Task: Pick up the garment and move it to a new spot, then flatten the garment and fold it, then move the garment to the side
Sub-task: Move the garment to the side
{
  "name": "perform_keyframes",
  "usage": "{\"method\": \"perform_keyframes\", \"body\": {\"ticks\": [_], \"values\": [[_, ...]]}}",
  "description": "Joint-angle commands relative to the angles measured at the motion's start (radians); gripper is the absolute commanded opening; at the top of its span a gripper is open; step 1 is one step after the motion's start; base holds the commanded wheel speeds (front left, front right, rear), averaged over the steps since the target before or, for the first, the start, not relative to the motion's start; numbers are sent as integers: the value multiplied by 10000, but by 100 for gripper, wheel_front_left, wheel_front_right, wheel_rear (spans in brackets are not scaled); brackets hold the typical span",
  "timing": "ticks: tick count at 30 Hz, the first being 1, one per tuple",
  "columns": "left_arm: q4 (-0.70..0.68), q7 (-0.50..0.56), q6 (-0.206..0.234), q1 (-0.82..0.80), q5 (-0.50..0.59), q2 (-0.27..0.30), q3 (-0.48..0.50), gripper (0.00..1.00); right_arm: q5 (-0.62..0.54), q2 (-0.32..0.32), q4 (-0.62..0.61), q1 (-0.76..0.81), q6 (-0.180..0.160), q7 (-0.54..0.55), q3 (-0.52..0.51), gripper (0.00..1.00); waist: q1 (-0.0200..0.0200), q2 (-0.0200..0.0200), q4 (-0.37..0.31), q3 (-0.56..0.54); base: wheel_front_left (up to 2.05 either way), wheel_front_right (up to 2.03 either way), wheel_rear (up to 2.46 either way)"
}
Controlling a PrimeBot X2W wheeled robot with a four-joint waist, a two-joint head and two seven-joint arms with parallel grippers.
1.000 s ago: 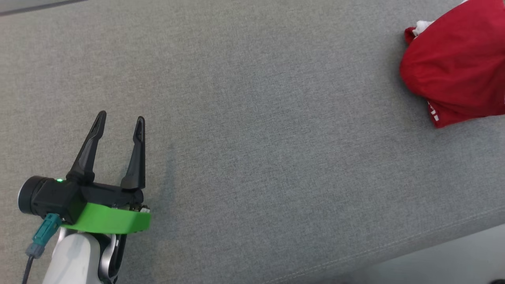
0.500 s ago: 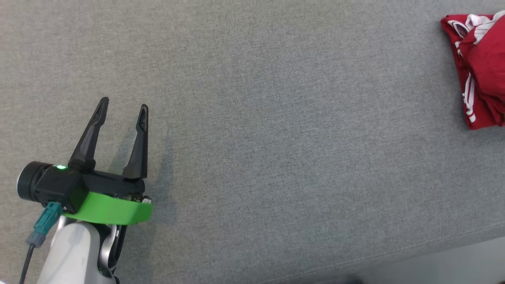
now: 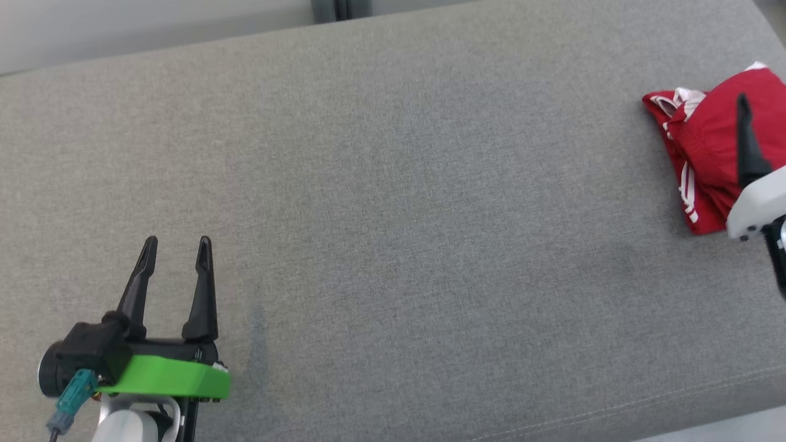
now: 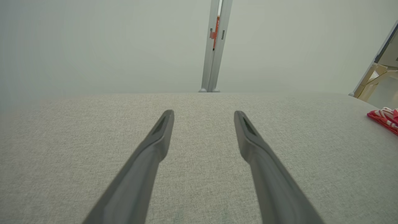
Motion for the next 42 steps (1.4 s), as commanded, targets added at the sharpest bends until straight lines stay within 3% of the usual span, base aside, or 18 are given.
{"method": "perform_keyframes", "body": {"ticks": [1, 8, 19, 26, 42], "values": [[28, -42, 64, 279, -153, -72, 134, 100, 220, 93, -395, 552, -18, -70, 169, 100, 0, 0, 249, -1181, 0, 0, 0], [373, -37, 307, 1088, -173, -291, 554, 100, 588, 477, -2148, 2542, -16, -147, 983, 100, 0, 0, 553, -2112, 0, 0, 0], [1229, -38, 267, 979, -170, -410, 649, 100, 531, 1842, -2758, 4028, -16, -806, 835, 100, 0, 0, 921, -2646, 0, 0, 0], [1707, -39, 126, 852, -23, -503, 547, 100, 85, 2477, -2797, 4561, -16, -1054, 805, 100, 0, 0, 1084, -2742, 0, 0, 0], [2388, -40, -31, 524, 187, -842, 597, 100, -348, 3011, -1767, 4318, -16, -1084, 824, 100, 0, 0, 1150, -2902, 0, 0, 0]]}}
